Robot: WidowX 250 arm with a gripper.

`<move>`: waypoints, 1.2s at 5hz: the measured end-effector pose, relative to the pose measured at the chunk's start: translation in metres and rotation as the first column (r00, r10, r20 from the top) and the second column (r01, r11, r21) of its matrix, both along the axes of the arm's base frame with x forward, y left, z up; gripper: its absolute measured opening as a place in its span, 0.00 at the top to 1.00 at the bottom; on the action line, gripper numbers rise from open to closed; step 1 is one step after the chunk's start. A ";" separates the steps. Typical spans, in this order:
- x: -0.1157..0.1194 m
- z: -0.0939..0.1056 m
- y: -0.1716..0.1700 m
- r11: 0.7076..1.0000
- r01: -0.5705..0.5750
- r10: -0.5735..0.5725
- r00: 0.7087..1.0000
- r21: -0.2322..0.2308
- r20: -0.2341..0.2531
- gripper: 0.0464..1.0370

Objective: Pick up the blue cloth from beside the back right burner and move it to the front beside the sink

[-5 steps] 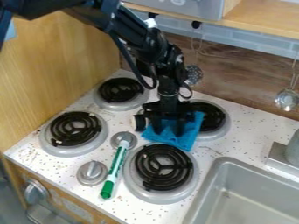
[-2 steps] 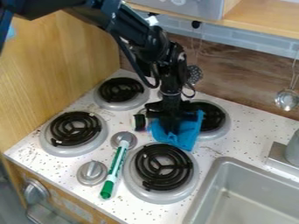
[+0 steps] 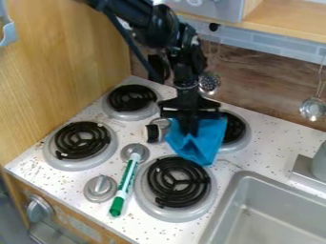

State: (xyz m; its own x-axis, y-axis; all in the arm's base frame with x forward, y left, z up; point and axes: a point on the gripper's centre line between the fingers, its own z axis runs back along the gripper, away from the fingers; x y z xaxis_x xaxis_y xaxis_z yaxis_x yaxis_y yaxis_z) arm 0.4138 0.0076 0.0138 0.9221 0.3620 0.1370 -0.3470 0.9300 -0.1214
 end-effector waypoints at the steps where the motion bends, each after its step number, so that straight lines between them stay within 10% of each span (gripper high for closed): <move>1: -0.016 -0.001 -0.002 1.000 0.015 -0.016 0.999 -0.010 -0.031 0.97; 6: -0.113 0.003 -0.008 0.989 0.144 -0.145 0.984 -0.010 -0.103 0.97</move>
